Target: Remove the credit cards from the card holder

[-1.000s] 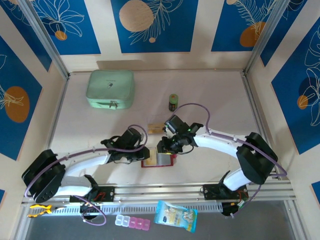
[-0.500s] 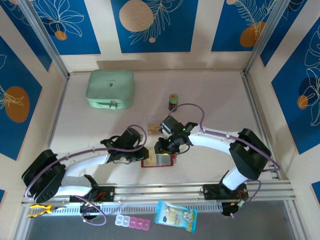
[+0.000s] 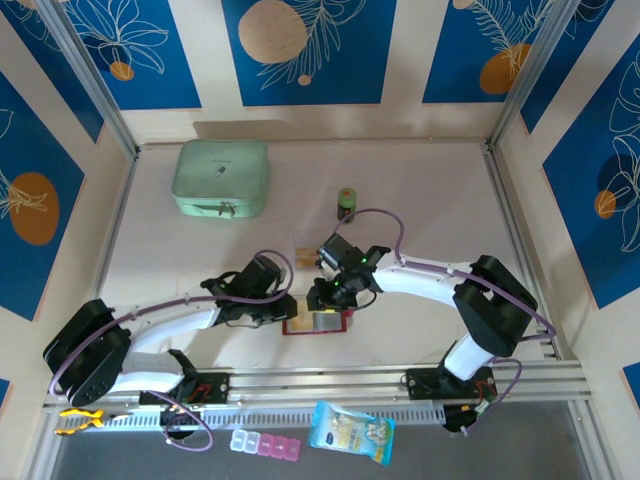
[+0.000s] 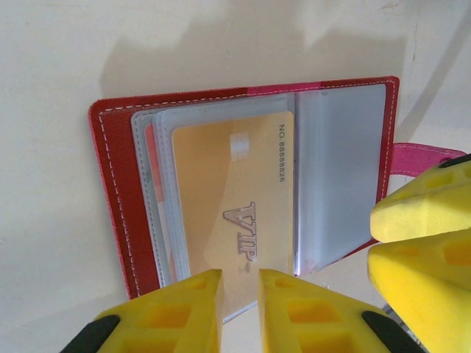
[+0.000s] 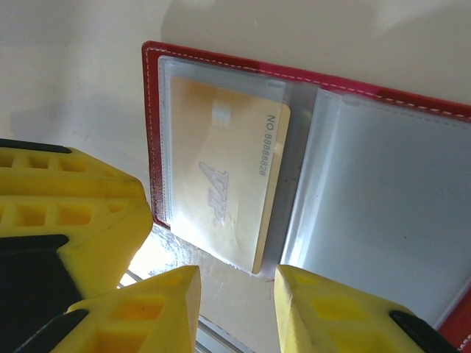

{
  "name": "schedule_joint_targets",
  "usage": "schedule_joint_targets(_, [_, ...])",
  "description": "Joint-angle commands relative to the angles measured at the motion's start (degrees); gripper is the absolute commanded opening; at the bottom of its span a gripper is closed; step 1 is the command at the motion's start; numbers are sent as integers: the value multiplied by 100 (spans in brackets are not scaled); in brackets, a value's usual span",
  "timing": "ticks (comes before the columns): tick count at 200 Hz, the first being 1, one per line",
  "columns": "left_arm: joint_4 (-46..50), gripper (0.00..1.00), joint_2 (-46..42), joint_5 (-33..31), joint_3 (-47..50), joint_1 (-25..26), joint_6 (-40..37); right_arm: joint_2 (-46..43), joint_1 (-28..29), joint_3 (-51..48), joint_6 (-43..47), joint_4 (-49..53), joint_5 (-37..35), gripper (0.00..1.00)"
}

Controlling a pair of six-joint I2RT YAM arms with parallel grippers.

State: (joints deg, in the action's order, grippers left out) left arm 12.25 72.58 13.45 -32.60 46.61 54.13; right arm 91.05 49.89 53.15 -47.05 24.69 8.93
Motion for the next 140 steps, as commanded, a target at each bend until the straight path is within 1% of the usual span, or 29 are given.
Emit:
schedule_joint_targets(1, [87, 19, -124, -54, 17, -54, -3, 27, 45, 65, -111, 45, -23, 33])
schedule_joint_targets(67, [118, 17, -234, -209, 192, -55, 29, 71, 95, -21, -153, -56, -15, 33])
schedule_joint_targets(140, [93, 13, 113, -134, 78, -55, -80, 289, 130, 12, -184, -201, 47, 32])
